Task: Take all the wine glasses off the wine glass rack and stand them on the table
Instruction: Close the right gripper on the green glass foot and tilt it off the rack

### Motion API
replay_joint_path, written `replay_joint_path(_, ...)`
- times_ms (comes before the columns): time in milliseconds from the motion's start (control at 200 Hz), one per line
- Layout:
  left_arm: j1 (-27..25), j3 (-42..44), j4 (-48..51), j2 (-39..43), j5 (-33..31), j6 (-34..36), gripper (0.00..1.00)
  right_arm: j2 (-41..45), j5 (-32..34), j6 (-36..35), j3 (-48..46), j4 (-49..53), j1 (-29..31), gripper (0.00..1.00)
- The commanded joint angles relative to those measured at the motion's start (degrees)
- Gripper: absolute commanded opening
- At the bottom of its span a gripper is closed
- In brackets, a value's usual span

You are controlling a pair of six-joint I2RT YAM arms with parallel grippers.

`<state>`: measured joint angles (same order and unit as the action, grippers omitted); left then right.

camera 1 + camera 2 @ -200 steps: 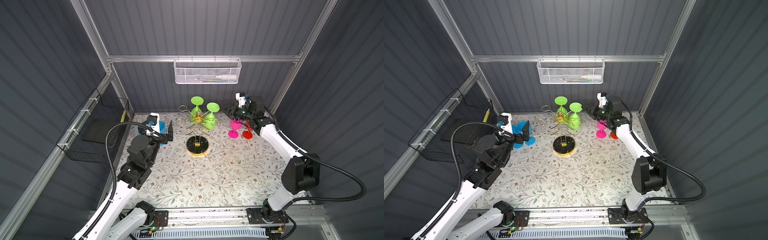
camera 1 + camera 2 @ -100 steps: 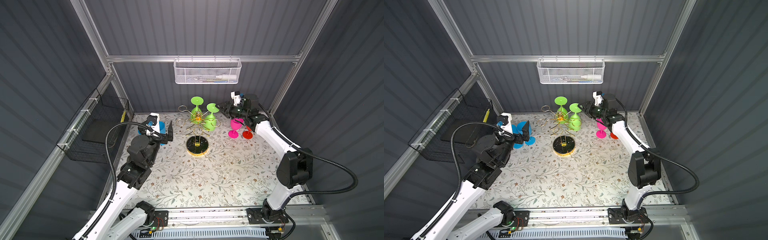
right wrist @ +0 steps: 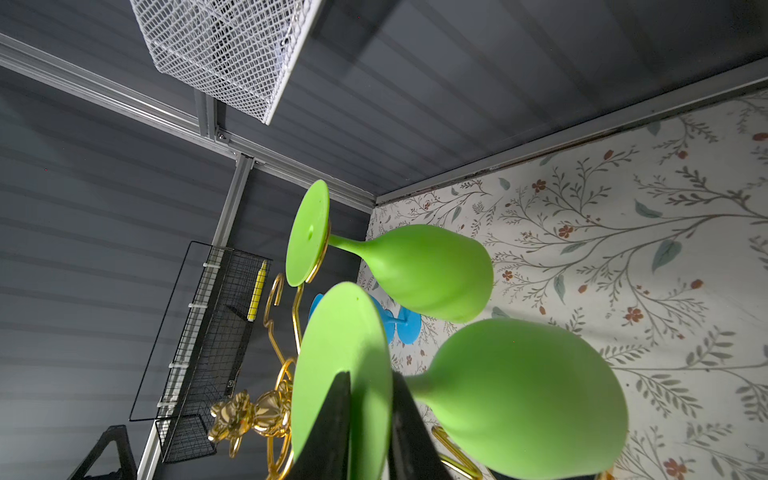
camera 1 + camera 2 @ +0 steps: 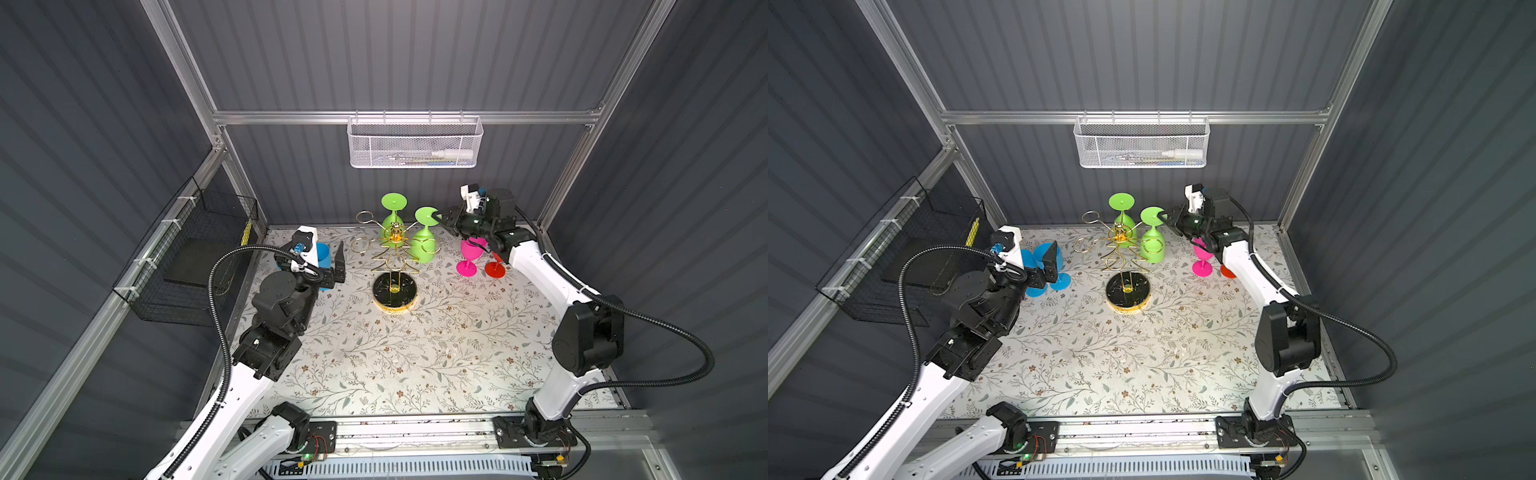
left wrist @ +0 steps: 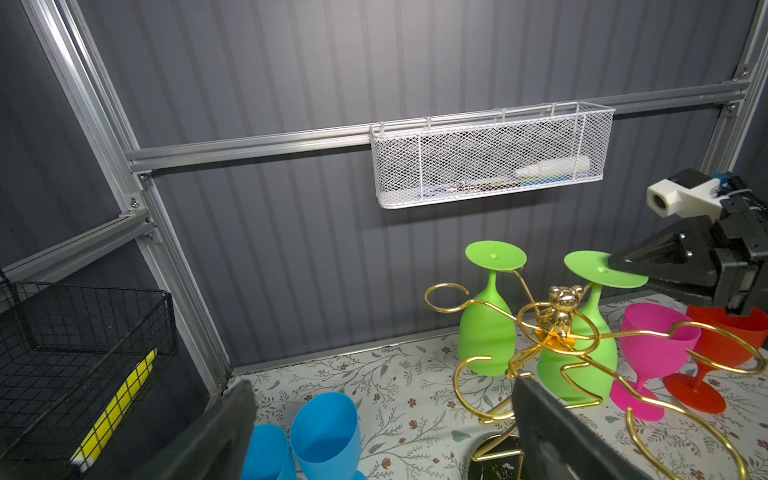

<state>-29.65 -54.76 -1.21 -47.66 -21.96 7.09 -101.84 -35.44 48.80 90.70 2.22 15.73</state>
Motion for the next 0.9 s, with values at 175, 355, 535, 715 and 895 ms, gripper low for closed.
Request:
replay_joint_path(175, 0.1, 0.6, 0.0, 1.3, -1.0, 0.5, 0.98, 2.5, 1.2, -1.5, 1.4, 1.0, -0.4, 0.16)
replay_joint_path(355, 0.2, 0.6, 0.2, 1.6, -1.1, 0.5, 0.98, 3.0, 1.4, -1.7, 0.9, 1.1, -1.0, 0.16)
replay_joint_path(535, 0.2, 0.6, 0.2, 1.8, -1.1, 0.4, 0.98, 3.7, 1.4, -1.8, 0.8, 1.2, -1.3, 0.12)
replay_joint_path(715, 0.1, 0.7, 0.3, 1.9, -0.9, 0.3, 0.98, 3.9, 0.9, -1.4, 1.0, 0.8, -1.6, 0.07)
replay_joint_path(895, 0.1, 0.9, 0.3, 2.1, -1.0, 0.2, 0.98, 4.3, -1.7, 1.5, 0.5, -2.3, -1.5, 0.01)
